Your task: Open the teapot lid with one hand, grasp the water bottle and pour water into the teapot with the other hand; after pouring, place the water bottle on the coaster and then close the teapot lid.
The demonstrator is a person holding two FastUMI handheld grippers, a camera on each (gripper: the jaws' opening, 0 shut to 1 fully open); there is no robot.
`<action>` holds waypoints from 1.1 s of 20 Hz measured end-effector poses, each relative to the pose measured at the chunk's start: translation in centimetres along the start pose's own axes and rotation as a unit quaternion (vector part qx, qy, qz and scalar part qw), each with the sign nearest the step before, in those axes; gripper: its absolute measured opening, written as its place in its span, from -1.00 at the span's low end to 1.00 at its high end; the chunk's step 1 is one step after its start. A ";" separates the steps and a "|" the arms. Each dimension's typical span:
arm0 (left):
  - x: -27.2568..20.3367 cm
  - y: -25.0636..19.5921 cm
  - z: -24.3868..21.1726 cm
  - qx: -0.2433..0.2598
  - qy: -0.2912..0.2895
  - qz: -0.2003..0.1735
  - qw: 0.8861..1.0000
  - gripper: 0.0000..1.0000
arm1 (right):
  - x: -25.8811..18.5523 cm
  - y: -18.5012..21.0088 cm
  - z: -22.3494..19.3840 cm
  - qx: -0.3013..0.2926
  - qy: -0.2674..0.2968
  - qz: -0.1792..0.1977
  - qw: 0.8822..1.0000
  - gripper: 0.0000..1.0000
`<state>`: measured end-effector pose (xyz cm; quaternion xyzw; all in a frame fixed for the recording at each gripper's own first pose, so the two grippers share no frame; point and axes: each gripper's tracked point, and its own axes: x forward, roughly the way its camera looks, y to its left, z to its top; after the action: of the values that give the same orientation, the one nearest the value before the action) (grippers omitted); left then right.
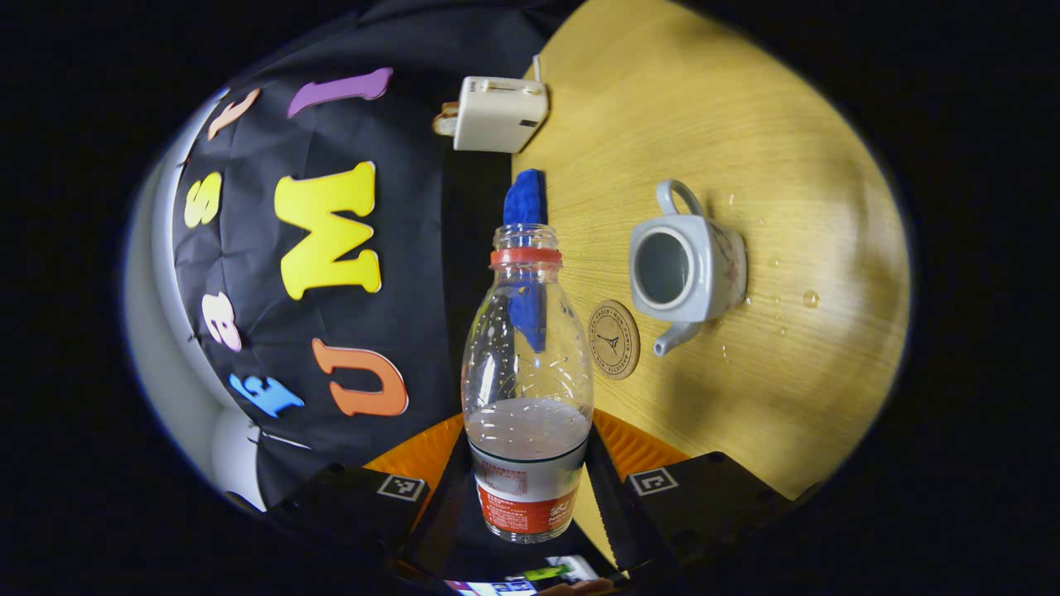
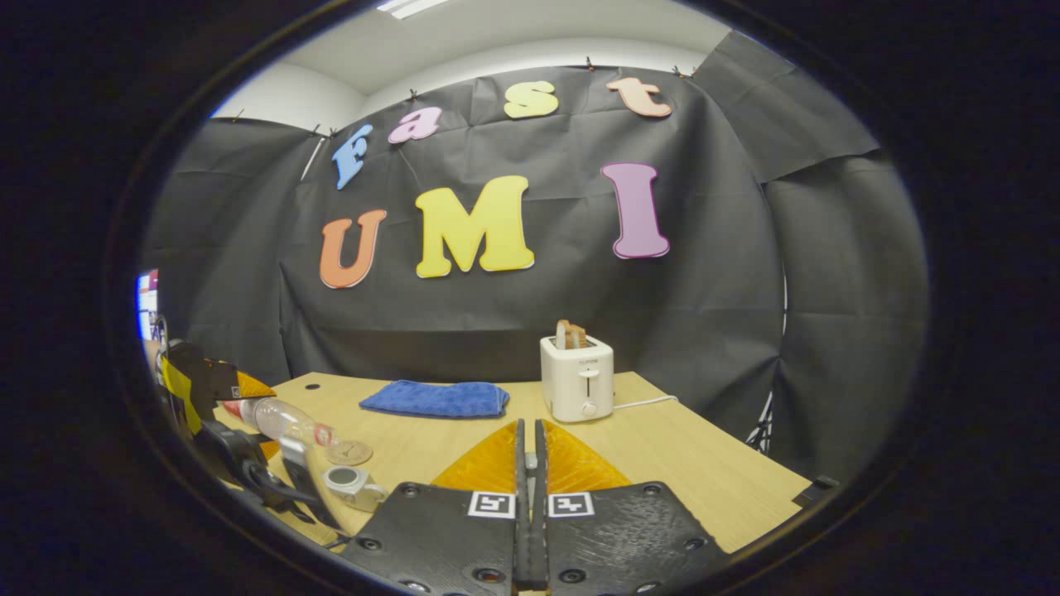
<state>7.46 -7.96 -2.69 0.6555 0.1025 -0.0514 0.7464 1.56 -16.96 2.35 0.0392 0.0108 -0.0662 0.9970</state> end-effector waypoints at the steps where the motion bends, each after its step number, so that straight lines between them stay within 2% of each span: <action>1: 0.1 0.2 0.4 -0.045 -0.014 0.005 0.999 0.48 | 0.0 -0.1 0.1 0.004 0.001 -0.001 1.000 -1.00; 5: 0.7 0.5 1.7 -0.189 -0.062 0.021 0.980 0.48 | -0.2 -0.3 0.5 0.008 -0.005 -0.002 1.000 -1.00; 7: 0.6 1.0 2.3 -0.257 -0.086 0.041 0.962 0.47 | -0.2 -0.3 0.4 0.007 -0.005 -0.002 1.000 -1.00; 9: 0.9 1.1 1.9 -0.338 -0.094 0.048 0.935 0.48 | 0.0 -0.1 0.1 0.008 0.000 -0.001 1.000 -1.00; 12: 1.0 1.6 1.9 -0.448 -0.118 0.049 0.885 0.49 | 0.3 0.2 -0.6 0.015 0.011 0.003 1.000 -0.99; 14: 1.6 2.0 1.5 -0.518 -0.134 0.043 0.844 0.48 | 0.4 0.2 -0.6 0.013 0.009 0.002 1.000 -1.00; 18: 3.5 2.7 2.5 -0.651 -0.184 -0.003 0.737 0.50 | 0.6 1.1 -1.3 0.012 0.015 0.009 1.000 -1.00; 19: 4.2 3.0 3.0 -0.669 -0.197 -0.014 0.717 0.51 | 0.5 1.4 -1.3 0.010 0.016 0.011 1.000 -1.00; 20: 4.7 3.3 2.9 -0.678 -0.207 -0.012 0.705 0.60 | 0.6 1.7 -1.5 0.007 0.016 0.013 1.000 -1.00; 21: 5.2 3.4 3.0 -0.680 -0.215 -0.012 0.700 0.51 | 0.7 2.0 -1.7 0.004 0.017 0.015 1.000 -0.99; 22: 6.3 3.7 3.0 -0.679 -0.222 -0.012 0.700 0.51 | 0.7 2.3 -1.8 0.000 0.018 0.016 1.000 -1.00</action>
<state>14.60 -10.04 -0.12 -0.0609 -0.0507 -0.1208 0.9895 2.57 -14.69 0.72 0.0410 0.0285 -0.0492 0.9975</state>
